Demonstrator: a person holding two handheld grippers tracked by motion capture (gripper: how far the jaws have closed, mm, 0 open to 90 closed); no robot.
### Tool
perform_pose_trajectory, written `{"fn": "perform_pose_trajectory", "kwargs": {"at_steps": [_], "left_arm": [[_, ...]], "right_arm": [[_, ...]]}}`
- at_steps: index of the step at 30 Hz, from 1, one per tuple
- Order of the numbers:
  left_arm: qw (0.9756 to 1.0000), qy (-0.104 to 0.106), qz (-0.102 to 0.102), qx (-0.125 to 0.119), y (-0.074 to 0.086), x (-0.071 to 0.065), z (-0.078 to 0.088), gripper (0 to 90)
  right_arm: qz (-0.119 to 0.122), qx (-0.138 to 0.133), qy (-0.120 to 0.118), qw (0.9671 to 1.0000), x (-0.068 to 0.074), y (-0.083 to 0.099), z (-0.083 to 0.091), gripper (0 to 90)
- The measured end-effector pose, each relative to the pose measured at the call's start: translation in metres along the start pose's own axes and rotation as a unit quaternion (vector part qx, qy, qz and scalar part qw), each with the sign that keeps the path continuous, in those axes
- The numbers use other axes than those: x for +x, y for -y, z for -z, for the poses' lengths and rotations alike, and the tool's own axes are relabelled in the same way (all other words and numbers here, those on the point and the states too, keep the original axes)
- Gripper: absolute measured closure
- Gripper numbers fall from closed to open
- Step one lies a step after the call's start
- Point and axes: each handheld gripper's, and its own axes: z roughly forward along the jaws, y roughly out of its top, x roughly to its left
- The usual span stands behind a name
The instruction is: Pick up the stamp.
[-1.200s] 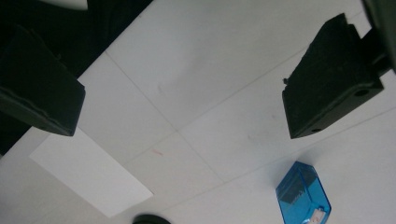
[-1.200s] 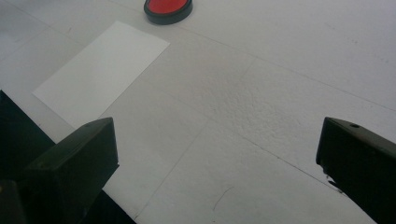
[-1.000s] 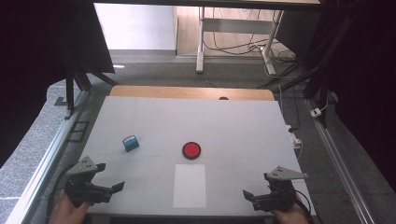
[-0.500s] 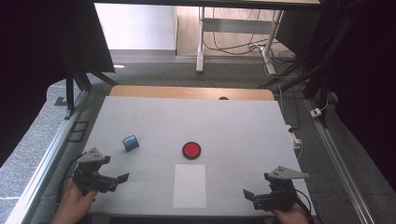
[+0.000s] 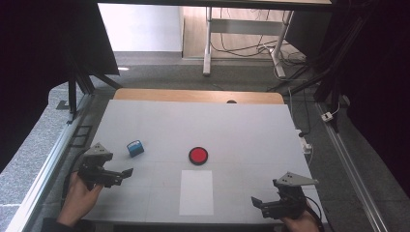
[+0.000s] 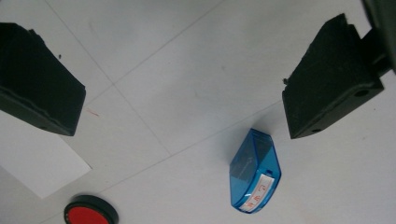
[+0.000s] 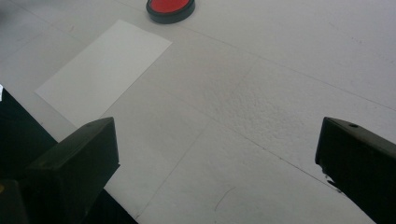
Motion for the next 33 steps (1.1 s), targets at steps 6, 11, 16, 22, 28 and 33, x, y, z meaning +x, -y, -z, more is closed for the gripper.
{"fn": "perform_pose_trajectory", "kwargs": {"at_steps": [6,11,16,22,28,33], "left_arm": [[1.0000,-0.007,-0.002,0.003,-0.008,0.009,-0.006,0.0],[0.9999,-0.013,-0.007,0.007,-0.012,0.016,-0.010,0.0],[0.9998,-0.013,-0.010,0.010,-0.016,0.025,-0.015,0.0],[0.9996,-0.010,-0.017,0.021,-0.020,0.039,-0.022,0.0],[0.9989,-0.003,-0.037,0.030,-0.028,0.048,-0.031,0.0],[0.9976,0.011,-0.054,0.041,-0.036,0.053,-0.043,0.0]], "right_arm": [[0.000,0.003,0.000,1.0000,0.000,0.000,-0.001,0.0],[0.000,0.002,-0.001,1.0000,0.000,0.000,-0.001,0.0],[0.000,0.002,-0.001,1.0000,0.000,0.000,-0.001,0.0],[0.000,0.007,0.000,1.0000,0.000,-0.001,-0.001,0.0],[0.000,0.007,-0.001,1.0000,0.000,-0.001,-0.002,0.0],[0.001,0.007,-0.002,1.0000,0.000,-0.001,-0.002,0.0]]}}
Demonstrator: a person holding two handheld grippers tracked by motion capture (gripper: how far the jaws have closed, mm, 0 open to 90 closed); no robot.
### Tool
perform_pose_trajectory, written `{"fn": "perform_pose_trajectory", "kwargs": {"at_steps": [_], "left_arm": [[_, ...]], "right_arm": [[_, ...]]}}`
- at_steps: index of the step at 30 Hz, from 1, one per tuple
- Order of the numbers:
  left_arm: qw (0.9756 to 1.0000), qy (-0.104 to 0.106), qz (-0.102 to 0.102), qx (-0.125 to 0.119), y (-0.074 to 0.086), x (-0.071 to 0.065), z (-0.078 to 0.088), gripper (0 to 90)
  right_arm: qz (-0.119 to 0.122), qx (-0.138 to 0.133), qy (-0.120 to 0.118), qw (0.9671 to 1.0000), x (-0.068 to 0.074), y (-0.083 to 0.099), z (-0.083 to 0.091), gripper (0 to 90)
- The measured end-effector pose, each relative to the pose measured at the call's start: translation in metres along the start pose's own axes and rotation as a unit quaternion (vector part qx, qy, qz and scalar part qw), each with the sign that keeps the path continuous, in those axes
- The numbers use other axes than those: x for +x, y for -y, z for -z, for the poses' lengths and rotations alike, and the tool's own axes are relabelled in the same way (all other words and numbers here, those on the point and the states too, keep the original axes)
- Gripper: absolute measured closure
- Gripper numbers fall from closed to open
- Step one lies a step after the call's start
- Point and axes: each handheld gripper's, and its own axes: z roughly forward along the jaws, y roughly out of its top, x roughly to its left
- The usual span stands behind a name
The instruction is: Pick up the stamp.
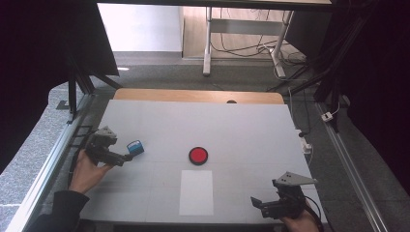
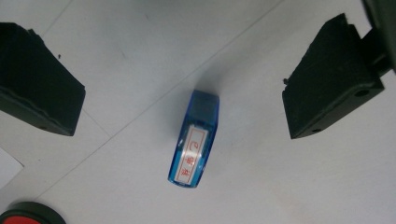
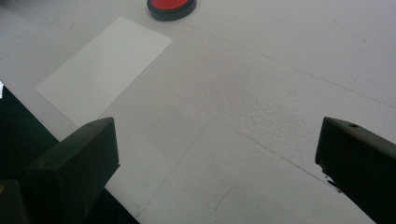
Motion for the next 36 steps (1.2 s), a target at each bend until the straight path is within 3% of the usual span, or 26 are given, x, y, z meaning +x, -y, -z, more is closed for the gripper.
{"fn": "perform_pose_trajectory", "kwargs": {"at_steps": [10,17,24,29,32,36], "left_arm": [[0.9989,0.009,-0.036,0.028,-0.015,0.006,-0.019,3.4],[0.9973,0.006,-0.060,0.042,-0.020,0.009,-0.025,28.0],[0.9973,0.029,-0.057,0.038,-0.022,0.013,-0.025,47.4],[0.9963,0.028,-0.064,0.050,-0.025,0.011,-0.028,57.8],[0.9960,0.022,-0.069,0.053,-0.026,0.010,-0.028,69.6],[0.9960,0.025,-0.069,0.051,-0.026,0.009,-0.028,70.4]], "right_arm": [[0.002,0.001,-0.001,1.0000,0.000,0.000,0.000,0.0],[0.005,0.002,-0.002,1.0000,0.001,0.000,-0.001,0.0],[0.008,0.006,-0.001,0.9999,0.001,0.000,-0.001,0.0],[0.011,0.007,-0.002,0.9999,0.001,-0.001,-0.002,0.0],[0.013,0.009,-0.001,0.9999,0.002,-0.001,-0.002,0.0],[0.014,0.008,-0.002,0.9999,0.002,-0.001,-0.002,0.0]]}}
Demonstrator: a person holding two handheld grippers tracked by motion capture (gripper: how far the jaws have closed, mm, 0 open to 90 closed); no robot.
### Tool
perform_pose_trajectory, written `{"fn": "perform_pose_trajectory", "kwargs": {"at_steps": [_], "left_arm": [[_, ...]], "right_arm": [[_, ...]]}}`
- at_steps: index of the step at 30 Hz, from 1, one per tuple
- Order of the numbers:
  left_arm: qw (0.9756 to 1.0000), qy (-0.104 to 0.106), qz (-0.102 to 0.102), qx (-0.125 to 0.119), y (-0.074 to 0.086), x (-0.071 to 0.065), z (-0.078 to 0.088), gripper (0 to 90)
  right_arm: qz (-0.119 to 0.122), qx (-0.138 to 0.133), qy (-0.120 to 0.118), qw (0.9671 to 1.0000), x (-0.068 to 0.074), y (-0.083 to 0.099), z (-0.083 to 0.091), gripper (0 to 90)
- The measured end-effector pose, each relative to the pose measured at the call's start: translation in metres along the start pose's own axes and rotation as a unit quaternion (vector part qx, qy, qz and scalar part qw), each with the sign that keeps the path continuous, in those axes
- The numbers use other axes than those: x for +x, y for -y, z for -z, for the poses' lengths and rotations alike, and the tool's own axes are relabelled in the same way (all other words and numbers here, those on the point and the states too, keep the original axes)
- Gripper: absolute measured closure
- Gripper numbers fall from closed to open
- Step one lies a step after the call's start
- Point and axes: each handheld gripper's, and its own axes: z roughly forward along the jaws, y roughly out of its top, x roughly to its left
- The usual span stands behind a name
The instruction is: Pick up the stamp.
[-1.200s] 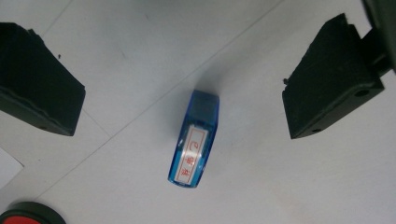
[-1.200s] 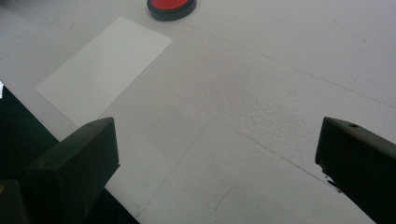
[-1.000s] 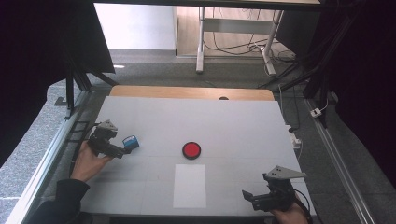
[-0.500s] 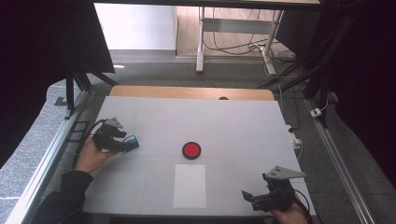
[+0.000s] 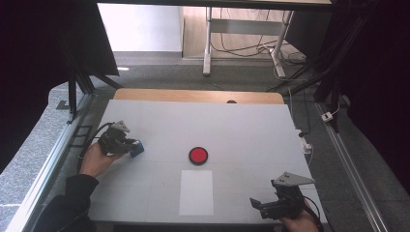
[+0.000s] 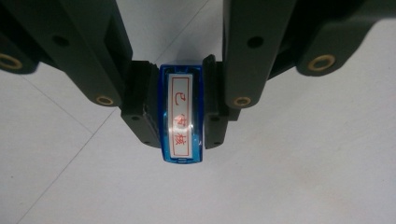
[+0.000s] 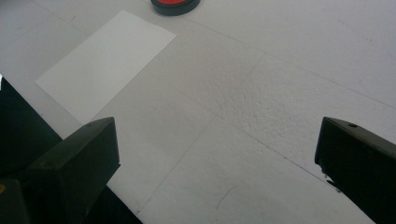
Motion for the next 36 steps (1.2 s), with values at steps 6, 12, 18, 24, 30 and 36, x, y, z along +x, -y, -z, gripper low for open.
{"fn": "perform_pose_trajectory", "kwargs": {"at_steps": [6,12,18,24,30,36], "left_arm": [[0.9998,0.009,0.019,-0.005,0.000,-0.001,0.002,70.6],[0.9992,0.011,0.034,-0.018,-0.003,-0.003,0.009,70.6],[0.9988,0.011,0.038,-0.027,-0.004,-0.007,0.013,70.6],[0.9980,0.016,0.052,-0.031,-0.006,-0.010,0.021,70.5],[0.9979,0.022,0.051,-0.035,-0.009,-0.017,0.030,70.6],[0.9962,0.032,0.059,-0.056,-0.012,-0.023,0.040,70.6]], "right_arm": [[0.003,0.000,-0.001,1.0000,0.001,0.000,0.000,0.0],[0.007,-0.002,-0.002,1.0000,0.001,0.000,0.000,0.0],[0.004,-0.004,-0.003,1.0000,0.001,0.000,0.000,0.0],[0.003,-0.004,-0.004,1.0000,0.000,0.000,0.000,0.0],[0.001,-0.005,-0.007,1.0000,-0.001,-0.001,0.000,0.0],[0.003,-0.005,-0.011,0.9999,-0.001,-0.002,-0.001,0.0]]}}
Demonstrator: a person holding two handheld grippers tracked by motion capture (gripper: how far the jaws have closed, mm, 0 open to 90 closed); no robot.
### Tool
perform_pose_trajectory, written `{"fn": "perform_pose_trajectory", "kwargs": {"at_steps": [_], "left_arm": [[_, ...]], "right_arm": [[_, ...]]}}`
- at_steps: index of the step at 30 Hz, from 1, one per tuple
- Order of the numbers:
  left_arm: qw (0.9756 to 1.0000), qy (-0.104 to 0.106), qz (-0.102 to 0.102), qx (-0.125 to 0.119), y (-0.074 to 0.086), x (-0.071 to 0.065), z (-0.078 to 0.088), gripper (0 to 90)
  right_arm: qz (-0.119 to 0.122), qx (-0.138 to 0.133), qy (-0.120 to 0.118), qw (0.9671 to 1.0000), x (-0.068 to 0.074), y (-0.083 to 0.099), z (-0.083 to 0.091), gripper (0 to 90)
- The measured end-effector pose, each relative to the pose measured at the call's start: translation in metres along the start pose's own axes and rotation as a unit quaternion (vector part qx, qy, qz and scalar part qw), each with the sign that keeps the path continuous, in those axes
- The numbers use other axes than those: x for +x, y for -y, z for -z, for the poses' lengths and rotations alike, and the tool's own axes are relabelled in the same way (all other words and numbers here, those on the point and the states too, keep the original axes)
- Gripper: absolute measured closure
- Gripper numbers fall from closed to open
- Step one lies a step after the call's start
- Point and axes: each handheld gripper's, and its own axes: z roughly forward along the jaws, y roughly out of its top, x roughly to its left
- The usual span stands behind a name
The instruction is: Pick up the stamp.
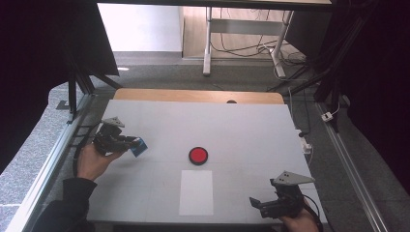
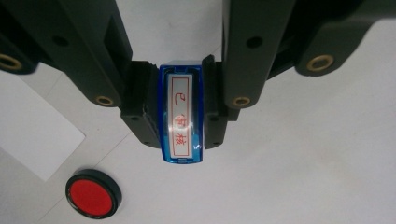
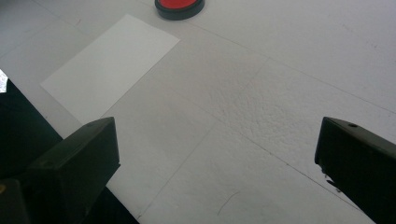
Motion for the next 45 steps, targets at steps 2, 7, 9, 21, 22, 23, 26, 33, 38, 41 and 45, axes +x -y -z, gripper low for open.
{"fn": "perform_pose_trajectory", "kwargs": {"at_steps": [2,7,9,21,22,23,26,33,38,41,45], "left_arm": [[1.0000,-0.005,-0.003,-0.001,-0.001,-0.003,0.001,70.6],[0.9997,-0.012,-0.019,0.000,-0.004,-0.012,0.002,70.5],[0.9996,-0.008,-0.029,-0.001,-0.006,-0.015,0.003,70.6],[0.9974,0.013,-0.065,-0.025,-0.017,-0.036,0.010,70.6],[0.9971,0.021,-0.069,-0.027,-0.018,-0.038,0.010,70.6],[0.9964,0.028,-0.075,-0.029,-0.019,-0.041,0.010,70.6],[0.9948,0.037,-0.090,-0.031,-0.023,-0.048,0.010,70.6],[0.9914,0.056,-0.112,-0.035,-0.031,-0.065,0.010,70.6],[0.9887,0.069,-0.125,-0.046,-0.036,-0.078,0.009,70.5],[0.9867,0.077,-0.135,-0.048,-0.040,-0.086,0.009,70.5],[0.9841,0.082,-0.150,-0.048,-0.043,-0.097,0.007,70.5]], "right_arm": [[0.000,-0.001,0.000,1.0000,0.000,0.000,0.000,0.0],[0.000,-0.001,0.001,1.0000,0.000,0.000,0.001,0.0],[0.001,-0.001,0.000,1.0000,0.000,0.000,0.001,0.0],[0.000,-0.001,0.000,1.0000,0.000,0.000,0.000,0.0],[-0.001,-0.002,0.001,1.0000,0.000,0.000,0.001,0.0],[-0.001,-0.002,0.000,1.0000,0.000,0.000,0.001,0.0],[0.000,-0.001,0.000,1.0000,0.000,0.000,0.000,0.0],[0.001,-0.003,0.000,1.0000,0.000,0.000,0.000,0.0],[0.000,-0.003,0.001,1.0000,0.000,0.000,0.000,0.0],[0.000,-0.002,0.002,1.0000,0.000,0.000,0.000,0.0],[-0.001,-0.003,0.003,1.0000,0.000,0.000,0.001,0.0]]}}
